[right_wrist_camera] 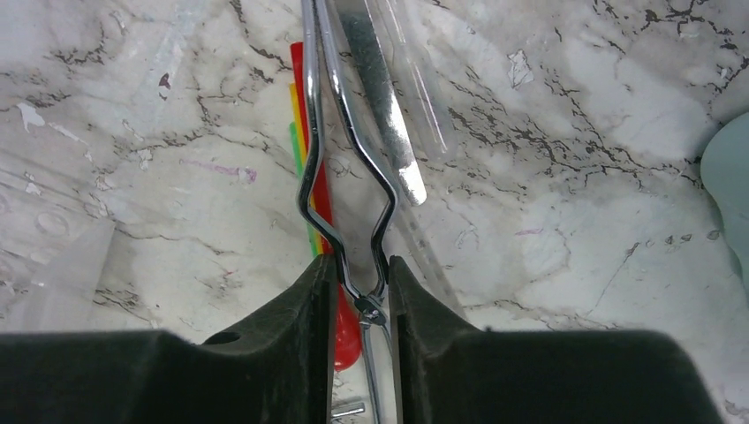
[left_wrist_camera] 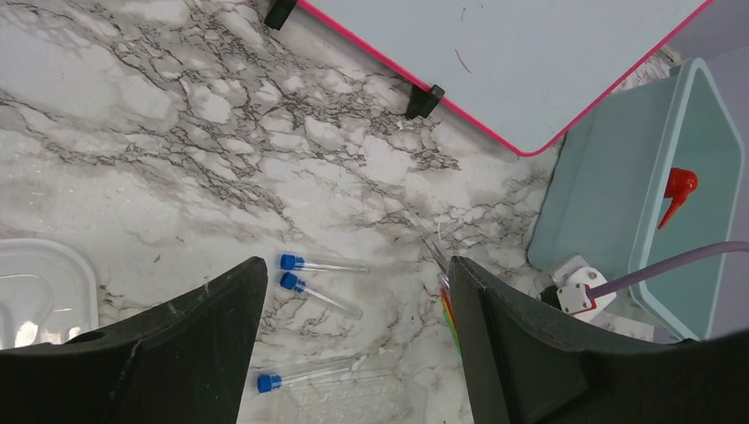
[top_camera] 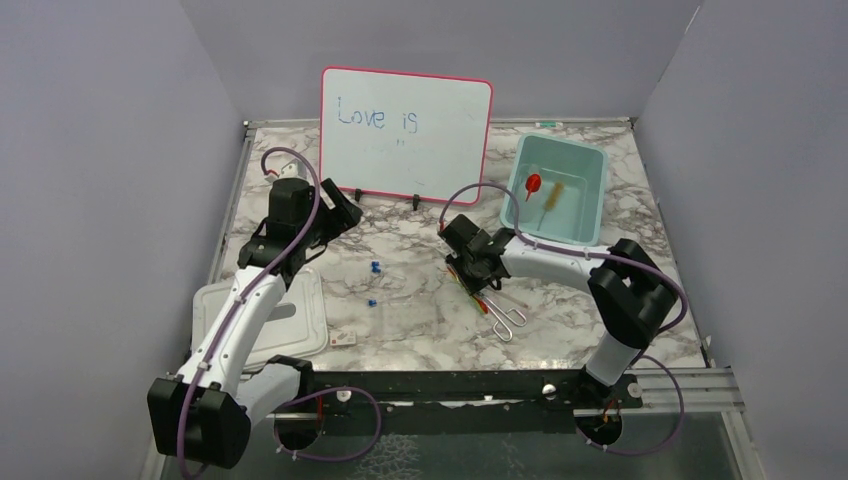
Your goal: Organize the chemistry lab equipment
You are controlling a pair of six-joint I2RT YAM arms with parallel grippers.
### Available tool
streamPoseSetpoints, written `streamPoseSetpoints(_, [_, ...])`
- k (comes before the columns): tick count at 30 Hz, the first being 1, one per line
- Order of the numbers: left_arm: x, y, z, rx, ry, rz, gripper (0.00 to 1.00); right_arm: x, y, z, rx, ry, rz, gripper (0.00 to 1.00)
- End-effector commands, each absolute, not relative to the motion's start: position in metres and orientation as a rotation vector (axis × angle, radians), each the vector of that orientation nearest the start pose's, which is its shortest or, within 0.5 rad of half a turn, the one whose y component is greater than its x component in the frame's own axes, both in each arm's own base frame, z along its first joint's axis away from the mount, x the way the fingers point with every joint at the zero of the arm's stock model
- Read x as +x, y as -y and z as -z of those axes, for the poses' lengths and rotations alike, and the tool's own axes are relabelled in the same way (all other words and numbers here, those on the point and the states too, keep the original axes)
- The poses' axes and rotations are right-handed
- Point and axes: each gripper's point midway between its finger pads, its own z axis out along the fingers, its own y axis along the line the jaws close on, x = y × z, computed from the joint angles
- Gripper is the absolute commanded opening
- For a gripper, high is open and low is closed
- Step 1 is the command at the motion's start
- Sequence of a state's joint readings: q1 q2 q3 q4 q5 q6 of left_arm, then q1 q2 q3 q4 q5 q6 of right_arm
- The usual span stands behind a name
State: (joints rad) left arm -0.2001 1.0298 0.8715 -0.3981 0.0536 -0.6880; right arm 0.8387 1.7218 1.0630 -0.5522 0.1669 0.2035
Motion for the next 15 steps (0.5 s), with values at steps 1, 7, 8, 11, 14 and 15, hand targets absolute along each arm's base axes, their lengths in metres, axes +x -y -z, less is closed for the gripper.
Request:
streamPoseSetpoints(1, [0.327, 0.098, -0.218, -0.494, -2.072, 0.565, 0.78, 0.233, -0.235, -0.024, -0.880, -2.624, -0.089, 0.26])
streamPoseSetpoints(7, [0.330, 0.099, -0.216, -0.490, -2.077, 0.564, 0.78, 0.231, -0.229, -0.015, -0.894, -2.643, -0.048, 0.32])
streamPoseSetpoints(8, [0.330, 0.099, -0.216, -0.488, -2.078, 0.566, 0.78, 0.231, -0.228, -0.014, -0.893, -2.642, -0.051, 0.33])
streamPoseSetpoints(11, [0.330, 0.099, -0.216, -0.488, -2.079, 0.565, 0.78, 0.232, -0.230, -0.013, -0.887, -2.638, -0.064, 0.35])
streamPoseSetpoints(14, [0.331, 0.099, -0.215, -0.484, -2.081, 0.563, 0.78, 0.233, -0.232, -0.010, -0.893, -2.644, -0.070, 0.36])
streamPoseSetpoints(15, [0.331, 0.099, -0.215, -0.483, -2.081, 0.563, 0.78, 0.233, -0.233, -0.009, -0.895, -2.644, -0.074, 0.36])
